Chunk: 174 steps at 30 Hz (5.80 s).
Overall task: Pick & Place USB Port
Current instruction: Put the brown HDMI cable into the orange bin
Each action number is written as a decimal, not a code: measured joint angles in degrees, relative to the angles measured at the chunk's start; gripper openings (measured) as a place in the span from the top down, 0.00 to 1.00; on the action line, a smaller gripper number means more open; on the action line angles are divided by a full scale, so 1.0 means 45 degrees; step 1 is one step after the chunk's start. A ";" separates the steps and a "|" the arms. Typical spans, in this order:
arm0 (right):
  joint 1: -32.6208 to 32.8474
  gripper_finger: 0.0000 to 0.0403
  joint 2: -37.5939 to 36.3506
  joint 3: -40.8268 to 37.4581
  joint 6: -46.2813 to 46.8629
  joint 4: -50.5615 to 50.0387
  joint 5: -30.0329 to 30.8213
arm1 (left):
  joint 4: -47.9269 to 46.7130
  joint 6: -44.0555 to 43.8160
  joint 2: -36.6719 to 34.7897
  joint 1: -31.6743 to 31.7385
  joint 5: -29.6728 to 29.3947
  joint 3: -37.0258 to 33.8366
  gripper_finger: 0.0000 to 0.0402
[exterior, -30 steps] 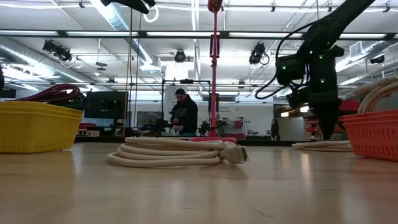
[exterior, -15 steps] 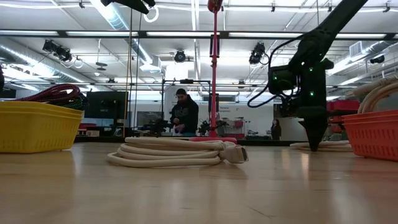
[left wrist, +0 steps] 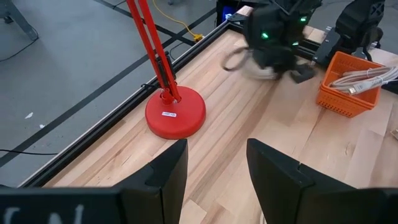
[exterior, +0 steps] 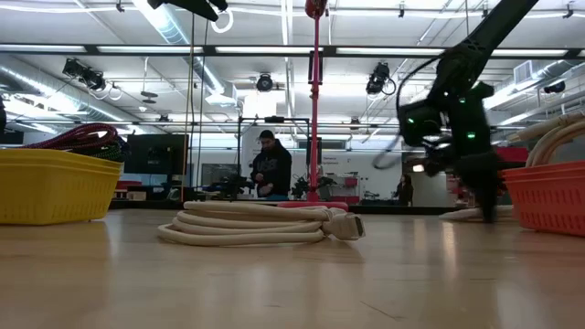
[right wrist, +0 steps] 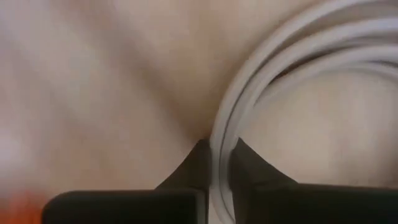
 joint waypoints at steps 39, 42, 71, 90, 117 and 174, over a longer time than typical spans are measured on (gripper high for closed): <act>0.5563 0.95 -0.7153 0.5385 0.5451 -0.7148 -0.9247 | -0.0259 0.1112 0.0000 0.0002 -0.0098 0.0003 0.57; 0.6033 0.95 -0.6934 0.5385 0.5678 -0.6604 -0.9358 | -0.0303 0.1137 0.0000 0.0003 -0.0143 0.0001 0.57; 0.7012 0.95 -0.6564 0.2280 0.5517 -0.5024 -0.9762 | -0.0317 0.0991 0.0000 -0.0001 -0.0138 0.0003 0.57; 0.6994 0.77 -0.6569 0.1038 0.5580 -0.4693 -0.8517 | -0.0579 0.1001 0.0000 0.0003 -0.0133 0.0001 0.57; 0.6994 0.69 -0.7951 0.1038 0.7576 -0.4441 -0.7914 | -0.0570 0.0991 0.0000 0.0003 -0.0133 -0.0001 0.57; 0.7334 0.61 -0.5235 0.1056 0.8179 1.5269 -0.5008 | 0.1498 0.4094 0.7554 -0.1421 0.8215 0.0003 0.57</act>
